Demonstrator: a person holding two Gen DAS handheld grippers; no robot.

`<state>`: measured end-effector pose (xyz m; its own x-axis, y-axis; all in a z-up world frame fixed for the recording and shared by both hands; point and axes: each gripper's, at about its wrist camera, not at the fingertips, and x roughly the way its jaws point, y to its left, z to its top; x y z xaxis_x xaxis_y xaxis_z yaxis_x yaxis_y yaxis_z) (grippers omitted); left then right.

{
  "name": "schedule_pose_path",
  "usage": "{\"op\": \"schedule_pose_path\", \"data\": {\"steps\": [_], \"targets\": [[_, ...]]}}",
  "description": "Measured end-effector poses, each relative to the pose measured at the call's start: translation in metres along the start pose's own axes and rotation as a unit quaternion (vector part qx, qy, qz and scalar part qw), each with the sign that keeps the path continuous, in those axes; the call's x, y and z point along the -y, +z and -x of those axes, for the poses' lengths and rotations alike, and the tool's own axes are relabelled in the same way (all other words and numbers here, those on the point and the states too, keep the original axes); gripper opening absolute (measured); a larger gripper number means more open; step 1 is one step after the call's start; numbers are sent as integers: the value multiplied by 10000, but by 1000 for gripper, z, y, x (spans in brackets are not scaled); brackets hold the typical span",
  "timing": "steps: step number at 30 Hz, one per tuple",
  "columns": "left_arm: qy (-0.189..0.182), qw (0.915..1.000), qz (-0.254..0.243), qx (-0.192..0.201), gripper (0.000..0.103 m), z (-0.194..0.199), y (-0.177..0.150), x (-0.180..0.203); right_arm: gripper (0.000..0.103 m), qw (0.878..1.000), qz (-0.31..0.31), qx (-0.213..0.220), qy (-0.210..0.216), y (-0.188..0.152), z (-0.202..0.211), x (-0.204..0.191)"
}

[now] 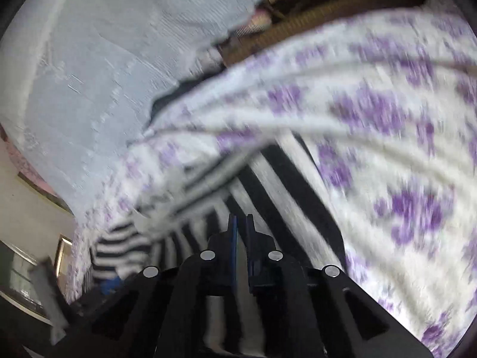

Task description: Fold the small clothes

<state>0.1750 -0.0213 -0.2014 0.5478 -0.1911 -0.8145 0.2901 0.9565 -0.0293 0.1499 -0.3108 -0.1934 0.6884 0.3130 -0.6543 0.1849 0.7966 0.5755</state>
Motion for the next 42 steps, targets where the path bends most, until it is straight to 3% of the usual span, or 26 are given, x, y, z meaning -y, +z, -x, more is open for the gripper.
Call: {"op": "schedule_pose_path", "data": {"steps": [2, 4, 6, 7, 9, 11, 13, 15, 17, 20, 23, 25, 27, 28, 29, 33, 34, 38, 42], "targets": [[162, 9998, 49, 139, 11, 3, 3, -5, 8, 9998, 134, 132, -87, 11, 1, -9], [681, 9969, 47, 380, 5, 8, 4, -10, 8, 9995, 190, 96, -251, 17, -6, -9], [1012, 9940, -61, 407, 5, 4, 5, -12, 0, 9987, 73, -120, -499, 18, -27, 8], [914, 9955, -91, 240, 5, -3, 4, -13, 0, 9986, -45, -247, -465, 17, -38, 21], [950, 9953, -199, -33, 4, -18, 2, -10, 0, 9983, -495, -296, 0, 17, -37, 40], [1034, 9942, -253, 124, 4, -10, 2, -7, 8, 9978, -627, -216, 37, 15, -13, 37], [743, 9958, -103, 529, 6, 11, 5, -10, 14, 9997, -237, -84, -59, 10, 9, 19], [483, 9956, -54, 798, 20, 26, 6, -10, 40, 9998, 96, -62, -178, 2, 25, 6], [510, 9960, -206, 702, 56, 21, 6, -3, 41, 9982, 467, -108, -373, -13, 32, -4], [698, 9959, -570, 86, 64, -12, -2, 10, 42, 9951, 668, -518, -508, -39, 17, 3], [838, 9938, -644, 346, 74, -2, -4, 13, 41, 9901, 1149, -196, -776, -54, 15, -6], [738, 9958, -314, 437, 74, 10, -2, -1, 49, 9900, 1160, 214, -768, -56, 32, -11], [572, 9968, 197, 515, 79, 27, 0, -27, 95, 9840, 1256, 916, -868, -66, 57, -14], [536, 9961, 455, 526, 84, 35, -1, -42, 100, 9809, 1261, 1135, -949, -71, 63, -12], [520, 9941, 791, 536, 86, 46, -6, -64, 100, 9800, 1192, 1239, -998, -75, 65, -6], [529, 9810, 1761, 618, 86, 82, -52, -145, 100, 9924, 559, 208, -1078, -69, 31, 21], [543, 9781, 1914, 612, 86, 88, -62, -158, 100, 9926, 558, 222, -1051, -69, 31, 20], [281, 9576, 2841, 393, 86, 94, -96, -218, 100, 9931, 474, 736, -776, -76, 52, 21], [308, 9273, 3696, 506, 86, 93, -105, -263, 100, 9880, -271, 1418, -558, -84, 82, 49]]}}
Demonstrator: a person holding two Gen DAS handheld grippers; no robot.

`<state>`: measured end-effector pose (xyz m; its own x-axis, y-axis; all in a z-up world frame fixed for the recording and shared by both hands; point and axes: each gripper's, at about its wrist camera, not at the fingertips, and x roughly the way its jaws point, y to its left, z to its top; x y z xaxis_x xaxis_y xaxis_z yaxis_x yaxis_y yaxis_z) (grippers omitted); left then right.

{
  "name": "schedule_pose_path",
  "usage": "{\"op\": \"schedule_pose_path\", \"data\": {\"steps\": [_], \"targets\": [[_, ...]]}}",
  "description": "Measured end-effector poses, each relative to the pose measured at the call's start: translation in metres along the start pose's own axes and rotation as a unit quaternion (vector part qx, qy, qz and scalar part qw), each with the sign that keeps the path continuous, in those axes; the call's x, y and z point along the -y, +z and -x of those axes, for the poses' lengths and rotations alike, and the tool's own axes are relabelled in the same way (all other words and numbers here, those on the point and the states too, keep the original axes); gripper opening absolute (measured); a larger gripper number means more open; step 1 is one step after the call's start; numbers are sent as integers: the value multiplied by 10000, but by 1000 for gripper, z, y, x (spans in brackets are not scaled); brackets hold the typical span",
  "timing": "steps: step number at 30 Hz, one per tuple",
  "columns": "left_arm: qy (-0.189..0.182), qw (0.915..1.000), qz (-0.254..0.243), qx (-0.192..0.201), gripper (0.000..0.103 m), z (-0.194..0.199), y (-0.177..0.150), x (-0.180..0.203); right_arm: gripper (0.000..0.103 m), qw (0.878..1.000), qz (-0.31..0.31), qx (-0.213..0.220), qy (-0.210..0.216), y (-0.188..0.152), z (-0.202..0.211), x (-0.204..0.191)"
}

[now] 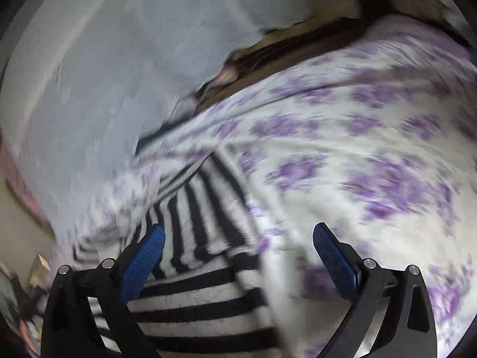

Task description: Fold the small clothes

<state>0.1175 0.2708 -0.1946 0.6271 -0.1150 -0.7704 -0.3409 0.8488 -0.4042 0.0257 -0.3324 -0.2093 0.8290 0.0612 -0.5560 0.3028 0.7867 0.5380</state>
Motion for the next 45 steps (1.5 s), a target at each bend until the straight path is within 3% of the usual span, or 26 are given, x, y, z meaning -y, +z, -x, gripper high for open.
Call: {"op": "schedule_pose_path", "data": {"steps": [2, 5, 6, 7, 8, 11, 14, 19, 26, 34, 45], "targets": [[38, 9994, 330, -74, 85, -13, 11, -17, 100, 9991, -347, -209, 95, 1, -2, 15], [42, 9983, 581, -82, 80, -30, 19, -28, 100, 9993, -201, -307, 44, 3, -4, 12], [110, 9988, 481, -11, 74, -29, 21, -24, 100, 9993, -130, -365, -2, 2, -5, 9], [136, 9993, 348, 19, 53, -31, 23, -18, 100, 9990, -75, -435, -63, 2, -7, 8], [166, 9995, 284, 23, 39, -33, 25, -14, 100, 9989, -77, -450, -76, 1, -8, 7], [202, 9992, 333, 69, 21, -34, 28, -19, 100, 9989, -126, -455, -47, 0, -8, 8], [151, 9993, 281, 173, 11, -23, 30, -19, 100, 9988, -90, -481, -100, -1, -12, 5], [355, 9979, -297, 464, 10, -4, 28, 11, 100, 9986, -54, -505, -141, -2, -13, 5], [270, 9930, -849, 773, 9, 25, 23, 58, 100, 9985, -33, -517, -159, -1, -15, 4], [75, 9813, -1651, 991, 9, 51, 13, 131, 100, 9985, -32, -515, -161, -1, -16, 4], [-251, 9623, -2537, 946, 9, 48, -31, 228, 100, 9984, -11, -528, -183, -1, -17, 5]]}}
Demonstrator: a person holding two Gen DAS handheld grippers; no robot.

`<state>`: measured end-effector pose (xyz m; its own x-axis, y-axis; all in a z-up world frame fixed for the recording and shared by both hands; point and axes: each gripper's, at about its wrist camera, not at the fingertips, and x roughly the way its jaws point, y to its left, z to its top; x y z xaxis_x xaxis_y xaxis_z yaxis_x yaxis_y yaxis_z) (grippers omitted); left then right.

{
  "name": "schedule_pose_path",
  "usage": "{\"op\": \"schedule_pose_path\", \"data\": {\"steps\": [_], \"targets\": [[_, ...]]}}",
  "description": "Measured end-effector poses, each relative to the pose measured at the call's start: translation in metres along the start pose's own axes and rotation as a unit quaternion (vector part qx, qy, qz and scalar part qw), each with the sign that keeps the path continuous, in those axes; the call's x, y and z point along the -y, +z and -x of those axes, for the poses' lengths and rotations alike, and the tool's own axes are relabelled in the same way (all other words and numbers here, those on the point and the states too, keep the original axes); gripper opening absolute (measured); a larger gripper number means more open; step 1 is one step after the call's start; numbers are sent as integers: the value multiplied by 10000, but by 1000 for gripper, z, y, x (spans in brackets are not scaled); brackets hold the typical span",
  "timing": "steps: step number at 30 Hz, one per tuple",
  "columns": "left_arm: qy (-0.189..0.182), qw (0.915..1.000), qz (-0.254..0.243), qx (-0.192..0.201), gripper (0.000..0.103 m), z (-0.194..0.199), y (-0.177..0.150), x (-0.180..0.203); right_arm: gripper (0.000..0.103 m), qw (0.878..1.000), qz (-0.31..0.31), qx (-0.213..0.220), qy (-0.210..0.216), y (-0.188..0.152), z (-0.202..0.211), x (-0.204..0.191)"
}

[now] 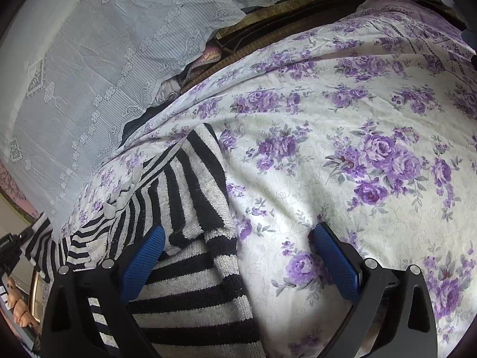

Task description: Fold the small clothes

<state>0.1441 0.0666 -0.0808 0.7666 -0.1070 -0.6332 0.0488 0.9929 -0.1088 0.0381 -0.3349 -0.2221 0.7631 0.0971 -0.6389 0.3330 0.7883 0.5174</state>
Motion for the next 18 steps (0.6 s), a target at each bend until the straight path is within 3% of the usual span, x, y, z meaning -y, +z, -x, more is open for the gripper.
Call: {"op": "schedule_pose_path", "data": {"steps": [6, 11, 18], "targets": [[-131, 9990, -405, -116, 9, -18, -12, 52, 100, 10000, 34, -21, -28, 0, -2, 0], [-33, 9952, -959, -191, 9, -34, -35, 92, 100, 10000, 65, -38, -60, 1, 0, -1], [407, 9737, -2096, -796, 15, -88, -99, 139, 100, 9999, 73, -39, -70, 0, 0, 0]]}}
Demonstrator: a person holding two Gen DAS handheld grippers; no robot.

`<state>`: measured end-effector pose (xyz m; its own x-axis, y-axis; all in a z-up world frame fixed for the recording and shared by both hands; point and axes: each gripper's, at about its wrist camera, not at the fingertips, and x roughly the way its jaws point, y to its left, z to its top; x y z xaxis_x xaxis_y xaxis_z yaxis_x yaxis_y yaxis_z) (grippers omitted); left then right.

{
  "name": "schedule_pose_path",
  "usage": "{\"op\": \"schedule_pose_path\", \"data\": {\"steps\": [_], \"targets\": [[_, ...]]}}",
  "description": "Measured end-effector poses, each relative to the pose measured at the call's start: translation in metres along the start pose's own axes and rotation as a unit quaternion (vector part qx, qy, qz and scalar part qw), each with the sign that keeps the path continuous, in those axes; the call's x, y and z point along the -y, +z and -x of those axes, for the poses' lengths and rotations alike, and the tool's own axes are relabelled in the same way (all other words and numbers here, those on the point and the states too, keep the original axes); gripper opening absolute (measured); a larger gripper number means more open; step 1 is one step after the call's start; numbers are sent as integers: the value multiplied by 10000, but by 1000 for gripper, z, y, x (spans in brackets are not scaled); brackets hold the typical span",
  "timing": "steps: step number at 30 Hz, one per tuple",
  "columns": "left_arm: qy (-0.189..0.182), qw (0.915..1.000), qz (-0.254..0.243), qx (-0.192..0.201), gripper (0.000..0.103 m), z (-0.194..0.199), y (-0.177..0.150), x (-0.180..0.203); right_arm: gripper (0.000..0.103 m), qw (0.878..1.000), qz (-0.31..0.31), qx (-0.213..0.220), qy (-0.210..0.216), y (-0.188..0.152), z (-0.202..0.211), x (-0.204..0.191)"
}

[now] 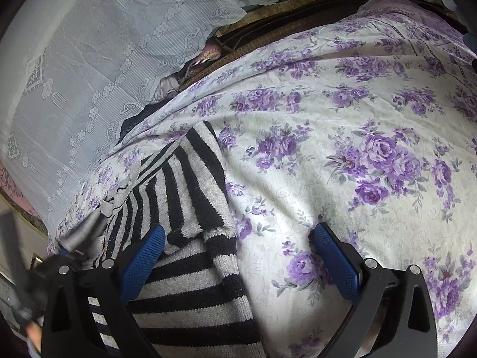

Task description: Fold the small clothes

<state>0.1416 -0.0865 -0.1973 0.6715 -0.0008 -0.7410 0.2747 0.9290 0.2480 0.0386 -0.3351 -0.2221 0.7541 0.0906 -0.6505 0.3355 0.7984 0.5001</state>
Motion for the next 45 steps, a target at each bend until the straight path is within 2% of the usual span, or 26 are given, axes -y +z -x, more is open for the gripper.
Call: {"op": "schedule_pose_path", "data": {"steps": [3, 4, 5, 6, 8, 9, 11, 13, 16, 18, 19, 21, 23, 25, 27, 28, 29, 31, 33, 34, 36, 38, 40, 41, 43, 45], "targets": [[667, 9956, -651, 105, 20, -5, -12, 26, 100, 10000, 4, 0, -3, 0, -1, -1], [865, 9927, -829, 151, 29, -2, -14, 32, 100, 10000, 5, 0, -4, 0, 0, 1], [1015, 9900, -959, 205, 42, 1, -16, 36, 100, 10000, 4, -1, -1, 0, 0, 1], [1091, 9877, -1071, 314, 50, 9, -19, 37, 100, 10000, 2, 1, -2, 0, -1, -1], [790, 9883, -1152, 621, 90, 35, -24, 30, 100, 10000, 2, 1, -6, 0, -1, -1], [674, 9880, -1156, 769, 95, 47, -26, 25, 100, 10000, 2, 2, -8, 0, -1, -1], [664, 9857, -1144, 1043, 98, 71, -29, 12, 100, 10000, 3, 3, -10, 0, 0, -1], [530, 9868, -1057, 1106, 99, 89, -31, -9, 100, 10000, 2, 4, -10, 0, -1, -1], [251, 9943, -680, 784, 99, 93, -31, -45, 100, 10000, 2, 6, -11, 0, -1, -1], [-6, 9990, -179, 408, 99, 83, -32, -71, 100, 10000, 1, 7, -10, 0, 0, -1], [-337, 9989, 316, 111, 99, 72, -31, -90, 100, 10000, 2, 6, -12, 0, 0, -1], [-858, 9904, 1065, -190, 98, 56, -31, -113, 100, 10000, 3, 7, -14, 0, 0, -1], [-1382, 9746, 1725, -358, 90, 43, -29, -129, 100, 10000, 2, 8, -14, 0, 0, -1], [-1715, 9615, 2076, -556, 88, 26, -22, -130, 100, 10000, 6, 14, -19, 0, 0, -1], [-1679, 9564, 2243, -820, 83, 9, -15, -126, 100, 10000, 50, 50, -12, 0, 3, -2], [-1652, 9542, 2342, -859, 74, 2, -13, -125, 100, 9999, 105, 83, 28, 0, 5, -3], [-1656, 9502, 2489, -883, 61, -5, -11, -125, 100, 9998, 170, 106, 79, -1, 7, -7], [-1868, 9399, 2713, -902, 44, -13, -10, -126, 100, 9989, 382, 161, 210, -3, 11, -14], [-2124, 9348, 2732, -805, 42, -11, -9, -123, 100, 9971, 625, 294, 314, -5, 19, -23], [-2162, 9380, 2613, -714, 43, -7, -7, -120, 100, 9956, 767, 381, 367, -6, 23, -30], [-2083, 9497, 2269, -573, 49, 2, -4, -115, 100, 9871, 1398, 512, 586, -12, 35, -59], [-1839, 9580, 2148, -475, 61, 9, -4, -122, 99, 9728, 2121, 433, 823, -26, 40, -98], [-1671, 9622, 2121, -353, 69, 20, -5, -141, 98, 9572, 2715, 304, 951, -42, 40, -138], [-1535, 9638, 2167, -247, 75, 25, -8, -154, 97, 9452, 3102, 207, 1000, -53, 37, -164], [-1110, 9651, 2373, -58, 84, 33, -18, -183, 91, 9271, 3623, 79, 958, -68, 27, -201], [-814, 9631, 2564, -55, 84, 30, -32, -209, 79, 9067, 4138, -56, 809, -85, 7, -241]]}}
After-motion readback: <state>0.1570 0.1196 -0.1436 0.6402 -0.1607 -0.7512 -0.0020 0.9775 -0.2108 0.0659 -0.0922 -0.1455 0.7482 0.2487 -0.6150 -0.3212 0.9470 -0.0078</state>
